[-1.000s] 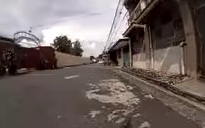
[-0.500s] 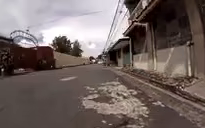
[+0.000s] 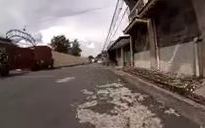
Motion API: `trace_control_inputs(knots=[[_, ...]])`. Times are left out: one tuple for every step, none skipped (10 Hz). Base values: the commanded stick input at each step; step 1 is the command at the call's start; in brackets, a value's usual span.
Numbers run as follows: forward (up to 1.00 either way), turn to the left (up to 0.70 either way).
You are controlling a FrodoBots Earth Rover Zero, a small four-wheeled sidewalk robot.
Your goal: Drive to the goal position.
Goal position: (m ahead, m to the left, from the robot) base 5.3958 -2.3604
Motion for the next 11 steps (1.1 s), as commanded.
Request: trace_control_inputs(knots=[[0.7, 0.0], [0.7, 0.0], [0.7, 0.0], [0.7, 0.0], [0.7, 0.0], [0.7, 0.0], [0.7, 0.0], [0.7, 0.0], [0.7, 0.0], [0.7, 0.0], [0.7, 0.0]])
